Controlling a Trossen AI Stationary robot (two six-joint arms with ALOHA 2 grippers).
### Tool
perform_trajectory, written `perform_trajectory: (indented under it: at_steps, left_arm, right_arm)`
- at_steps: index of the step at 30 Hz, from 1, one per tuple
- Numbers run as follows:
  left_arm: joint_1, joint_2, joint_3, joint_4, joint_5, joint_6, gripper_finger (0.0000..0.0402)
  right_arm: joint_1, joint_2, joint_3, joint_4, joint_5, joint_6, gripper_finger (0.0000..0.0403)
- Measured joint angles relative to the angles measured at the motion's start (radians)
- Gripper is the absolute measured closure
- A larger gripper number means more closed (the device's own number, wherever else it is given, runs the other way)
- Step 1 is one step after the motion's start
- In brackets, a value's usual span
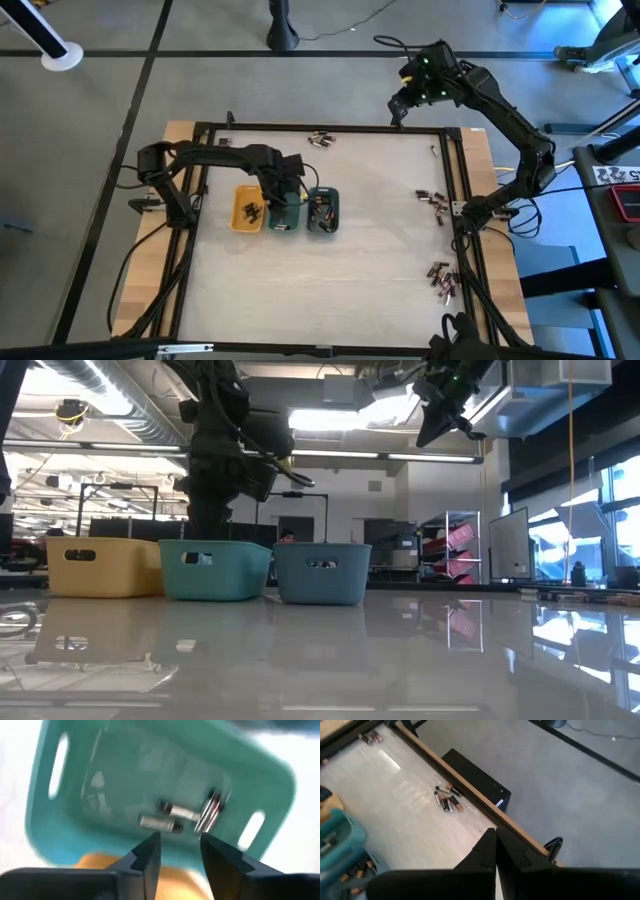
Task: Sort batteries
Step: Put the small black battery into the yellow bin
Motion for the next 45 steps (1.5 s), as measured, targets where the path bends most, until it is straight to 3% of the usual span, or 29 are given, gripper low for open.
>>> perform_trajectory:
  at_steps: [5, 10, 12, 16, 22, 29, 38, 45]
  left_arm:
    - [0.053, -0.085, 0.005, -0.129, -0.047, 0.136, 0.0248]
    - [0.17, -0.249, 0.006, -0.261, -0.253, 0.247, 0.0245]
    - [0.249, -0.282, 0.007, -0.318, -0.29, 0.265, 0.0245]
    - [0.421, -0.26, 0.006, -0.418, -0.298, 0.315, 0.0245]
    - [0.589, -0.179, -0.033, -0.45, -0.305, 0.383, 0.0245]
    - [0.622, -0.135, -0.154, -0.43, -0.417, 0.494, 0.0244]
    - [0.612, -0.135, -0.3, -0.352, -0.437, 0.615, 0.0244]
    - [0.611, -0.135, -0.32, -0.307, -0.433, 0.616, 0.0244]
  right_arm:
    - [0.001, 0.0, 0.0, 0.002, 0.0, 0.112, 0.04]
    - [0.036, 0.0, 0.0, 0.012, 0.027, 0.171, 0.04]
    - [0.057, 0.0, 0.0, 0.014, 0.044, 0.18, 0.04]
    - [0.108, 0.001, -0.001, 0.04, 0.12, 0.201, 0.04]
    - [0.154, 0.001, -0.001, 0.062, 0.125, 0.201, 0.04]
    - [0.188, 0.001, -0.001, -0.024, 0.163, 0.188, 0.04]
    - [0.196, 0.001, -0.001, -0.057, 0.204, 0.14, 0.04]
    - [0.196, 0.001, -0.001, -0.05, 0.204, 0.091, 0.04]
